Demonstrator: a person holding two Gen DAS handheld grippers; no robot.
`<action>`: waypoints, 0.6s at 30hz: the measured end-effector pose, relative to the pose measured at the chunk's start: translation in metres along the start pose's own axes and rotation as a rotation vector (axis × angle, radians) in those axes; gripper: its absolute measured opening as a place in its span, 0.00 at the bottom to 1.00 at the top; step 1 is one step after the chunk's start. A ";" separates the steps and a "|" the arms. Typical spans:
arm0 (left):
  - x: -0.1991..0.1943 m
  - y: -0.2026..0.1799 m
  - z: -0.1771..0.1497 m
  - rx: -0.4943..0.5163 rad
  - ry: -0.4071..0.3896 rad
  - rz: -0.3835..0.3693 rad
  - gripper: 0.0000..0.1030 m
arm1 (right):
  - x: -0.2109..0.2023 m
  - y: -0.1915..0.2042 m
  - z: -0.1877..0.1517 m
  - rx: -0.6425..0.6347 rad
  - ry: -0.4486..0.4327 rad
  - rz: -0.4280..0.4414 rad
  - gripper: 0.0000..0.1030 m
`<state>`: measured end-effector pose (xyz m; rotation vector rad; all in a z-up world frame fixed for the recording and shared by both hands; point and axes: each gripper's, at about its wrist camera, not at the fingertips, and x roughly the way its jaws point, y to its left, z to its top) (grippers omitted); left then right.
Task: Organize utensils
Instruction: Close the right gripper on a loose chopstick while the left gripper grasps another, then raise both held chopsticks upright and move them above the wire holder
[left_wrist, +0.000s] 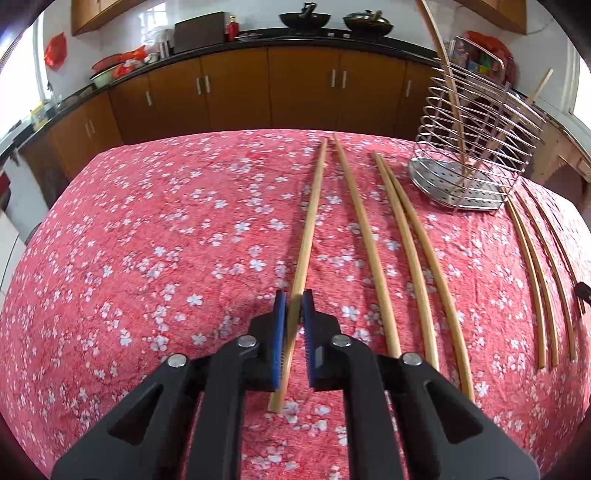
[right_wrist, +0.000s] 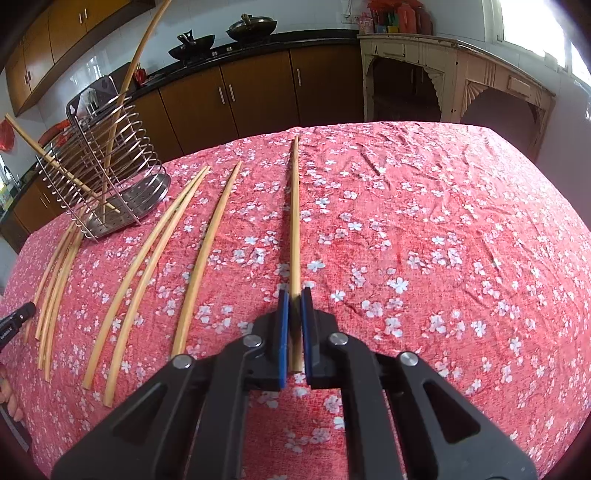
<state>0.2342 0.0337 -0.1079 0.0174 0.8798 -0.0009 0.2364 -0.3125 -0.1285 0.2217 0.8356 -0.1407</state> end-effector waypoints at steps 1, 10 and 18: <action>-0.001 0.000 -0.001 0.002 0.000 -0.004 0.08 | -0.003 -0.001 0.000 0.004 -0.016 -0.003 0.08; -0.046 0.010 -0.015 -0.018 -0.117 -0.080 0.07 | -0.065 -0.001 -0.003 -0.052 -0.201 -0.020 0.07; -0.106 0.019 -0.009 -0.043 -0.299 -0.142 0.07 | -0.121 -0.007 0.006 -0.037 -0.369 0.017 0.07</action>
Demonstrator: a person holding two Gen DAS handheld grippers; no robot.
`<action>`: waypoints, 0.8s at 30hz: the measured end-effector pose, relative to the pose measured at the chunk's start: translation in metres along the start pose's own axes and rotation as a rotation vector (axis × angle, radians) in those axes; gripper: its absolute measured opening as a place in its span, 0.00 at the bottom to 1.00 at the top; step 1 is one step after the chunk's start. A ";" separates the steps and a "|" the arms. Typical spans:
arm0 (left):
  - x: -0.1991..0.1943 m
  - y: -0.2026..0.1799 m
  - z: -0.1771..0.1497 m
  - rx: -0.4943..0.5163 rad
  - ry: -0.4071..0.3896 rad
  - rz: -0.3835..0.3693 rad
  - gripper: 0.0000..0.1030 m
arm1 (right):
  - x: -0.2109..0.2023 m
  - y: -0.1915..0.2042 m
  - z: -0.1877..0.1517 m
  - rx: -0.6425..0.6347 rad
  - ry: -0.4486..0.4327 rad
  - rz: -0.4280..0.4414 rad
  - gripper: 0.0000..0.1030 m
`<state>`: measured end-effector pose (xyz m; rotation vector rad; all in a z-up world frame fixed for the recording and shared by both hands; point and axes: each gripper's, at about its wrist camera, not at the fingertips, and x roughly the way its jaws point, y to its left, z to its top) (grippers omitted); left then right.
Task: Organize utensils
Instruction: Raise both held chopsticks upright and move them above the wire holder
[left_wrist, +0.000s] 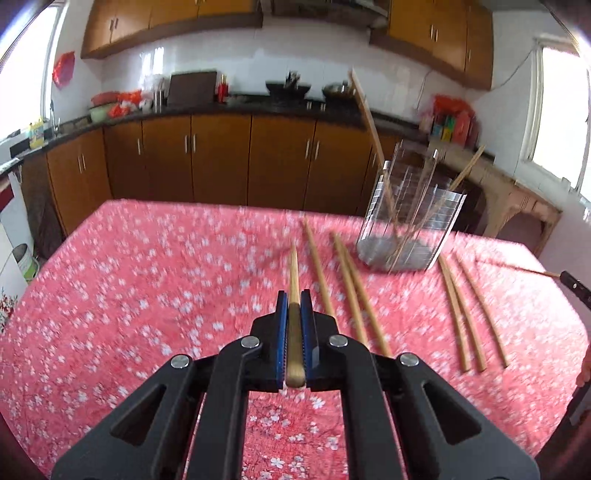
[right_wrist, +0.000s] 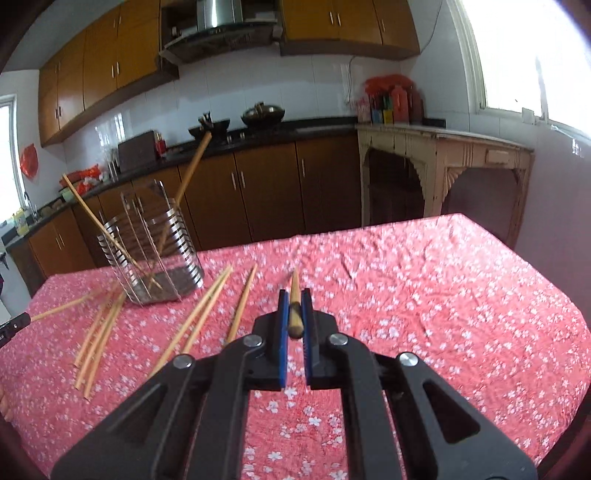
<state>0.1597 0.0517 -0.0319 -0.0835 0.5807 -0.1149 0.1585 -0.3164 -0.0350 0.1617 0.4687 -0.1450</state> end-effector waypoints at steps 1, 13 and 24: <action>-0.006 0.001 0.005 -0.006 -0.019 -0.006 0.07 | -0.005 0.000 0.004 0.001 -0.021 0.002 0.07; -0.036 -0.004 0.049 0.003 -0.143 0.016 0.07 | -0.031 -0.003 0.048 0.046 -0.156 0.043 0.07; -0.038 -0.005 0.069 0.011 -0.167 0.057 0.07 | -0.032 -0.001 0.078 0.053 -0.174 0.057 0.07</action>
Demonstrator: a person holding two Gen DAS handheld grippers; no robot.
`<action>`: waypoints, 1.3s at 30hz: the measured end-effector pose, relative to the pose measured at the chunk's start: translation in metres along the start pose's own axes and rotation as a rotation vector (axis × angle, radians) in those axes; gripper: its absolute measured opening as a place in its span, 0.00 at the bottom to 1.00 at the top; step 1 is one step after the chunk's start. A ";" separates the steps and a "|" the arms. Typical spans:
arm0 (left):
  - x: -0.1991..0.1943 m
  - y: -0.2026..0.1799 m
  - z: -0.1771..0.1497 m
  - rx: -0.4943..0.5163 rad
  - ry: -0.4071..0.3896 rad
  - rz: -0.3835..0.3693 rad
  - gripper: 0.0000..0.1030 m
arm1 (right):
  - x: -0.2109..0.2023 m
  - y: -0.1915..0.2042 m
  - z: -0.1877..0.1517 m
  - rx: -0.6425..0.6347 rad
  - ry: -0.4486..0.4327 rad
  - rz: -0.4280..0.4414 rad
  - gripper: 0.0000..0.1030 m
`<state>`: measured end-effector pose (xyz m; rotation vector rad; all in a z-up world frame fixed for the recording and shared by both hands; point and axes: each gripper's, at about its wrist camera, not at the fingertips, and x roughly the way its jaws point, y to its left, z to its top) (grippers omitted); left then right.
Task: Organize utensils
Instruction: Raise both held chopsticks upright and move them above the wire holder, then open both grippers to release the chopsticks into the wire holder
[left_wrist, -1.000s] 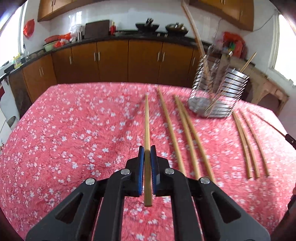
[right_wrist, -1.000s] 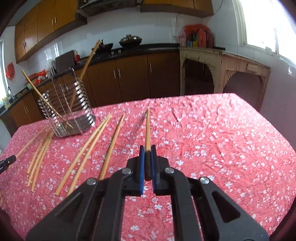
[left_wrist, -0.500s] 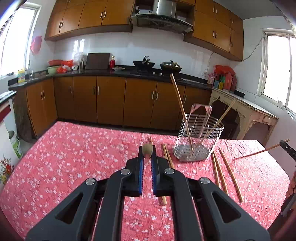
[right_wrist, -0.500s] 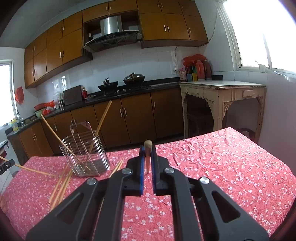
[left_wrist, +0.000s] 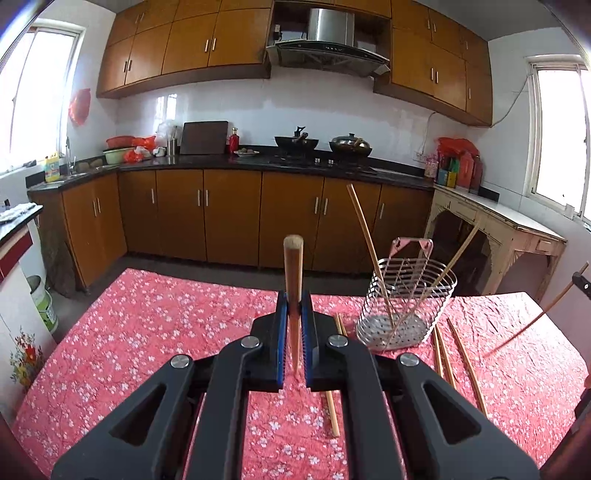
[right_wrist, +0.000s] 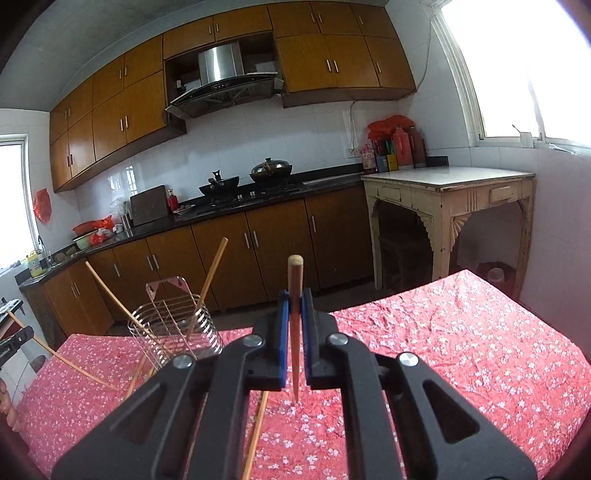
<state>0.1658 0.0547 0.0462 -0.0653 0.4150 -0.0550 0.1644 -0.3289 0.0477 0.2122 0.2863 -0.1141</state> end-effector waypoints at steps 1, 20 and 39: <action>-0.001 -0.001 0.006 0.002 -0.006 0.005 0.07 | -0.001 0.002 0.007 -0.002 -0.004 0.005 0.07; -0.011 -0.085 0.147 -0.088 -0.350 -0.047 0.07 | 0.033 0.110 0.123 -0.028 -0.175 0.276 0.07; 0.090 -0.091 0.092 -0.133 -0.151 -0.045 0.07 | 0.129 0.102 0.062 0.066 0.088 0.331 0.07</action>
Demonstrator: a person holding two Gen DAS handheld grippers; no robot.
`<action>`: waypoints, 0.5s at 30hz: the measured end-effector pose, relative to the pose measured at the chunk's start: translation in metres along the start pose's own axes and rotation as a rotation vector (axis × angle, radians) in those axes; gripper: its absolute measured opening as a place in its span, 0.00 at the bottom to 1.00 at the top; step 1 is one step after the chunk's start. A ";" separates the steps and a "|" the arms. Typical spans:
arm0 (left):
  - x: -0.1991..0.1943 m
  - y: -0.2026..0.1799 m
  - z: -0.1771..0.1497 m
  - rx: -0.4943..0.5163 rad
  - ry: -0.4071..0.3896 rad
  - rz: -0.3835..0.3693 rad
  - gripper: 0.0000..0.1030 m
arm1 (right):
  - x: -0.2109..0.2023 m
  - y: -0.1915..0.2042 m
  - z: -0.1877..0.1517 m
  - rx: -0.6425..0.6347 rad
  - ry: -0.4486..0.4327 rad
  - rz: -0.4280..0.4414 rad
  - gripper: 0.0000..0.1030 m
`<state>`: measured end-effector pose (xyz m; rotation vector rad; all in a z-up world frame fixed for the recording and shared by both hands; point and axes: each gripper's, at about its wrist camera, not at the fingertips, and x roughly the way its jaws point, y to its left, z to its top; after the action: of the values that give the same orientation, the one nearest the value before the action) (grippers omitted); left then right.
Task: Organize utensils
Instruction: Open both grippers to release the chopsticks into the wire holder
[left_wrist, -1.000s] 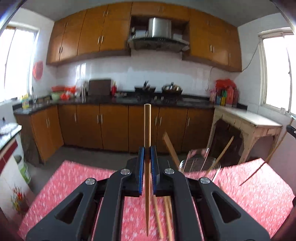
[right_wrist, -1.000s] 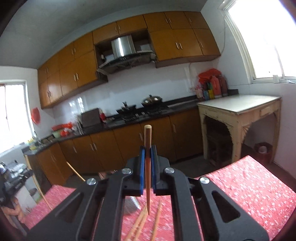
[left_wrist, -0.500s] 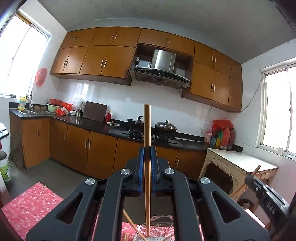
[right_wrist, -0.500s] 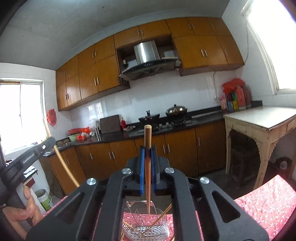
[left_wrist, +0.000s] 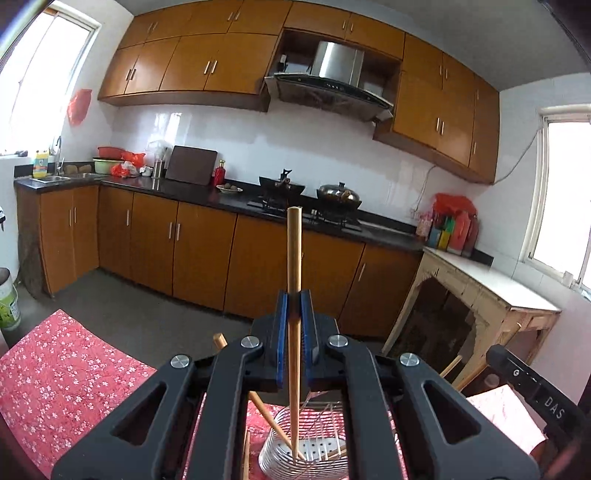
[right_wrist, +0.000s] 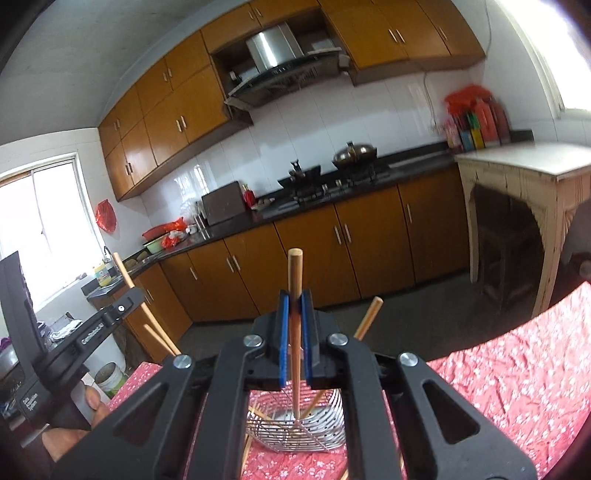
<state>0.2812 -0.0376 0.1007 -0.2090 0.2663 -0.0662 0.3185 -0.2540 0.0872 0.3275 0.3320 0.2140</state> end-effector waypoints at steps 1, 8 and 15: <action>0.003 -0.001 -0.002 0.004 0.010 -0.002 0.07 | 0.004 -0.001 -0.003 0.009 0.009 0.000 0.07; 0.016 -0.003 -0.008 0.033 0.070 0.004 0.07 | 0.023 -0.015 -0.012 0.044 0.066 -0.029 0.10; 0.002 0.007 -0.001 0.029 0.069 0.020 0.30 | -0.001 -0.025 -0.010 0.042 0.027 -0.098 0.27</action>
<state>0.2837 -0.0307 0.0979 -0.1754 0.3363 -0.0577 0.3182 -0.2746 0.0696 0.3494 0.3793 0.1150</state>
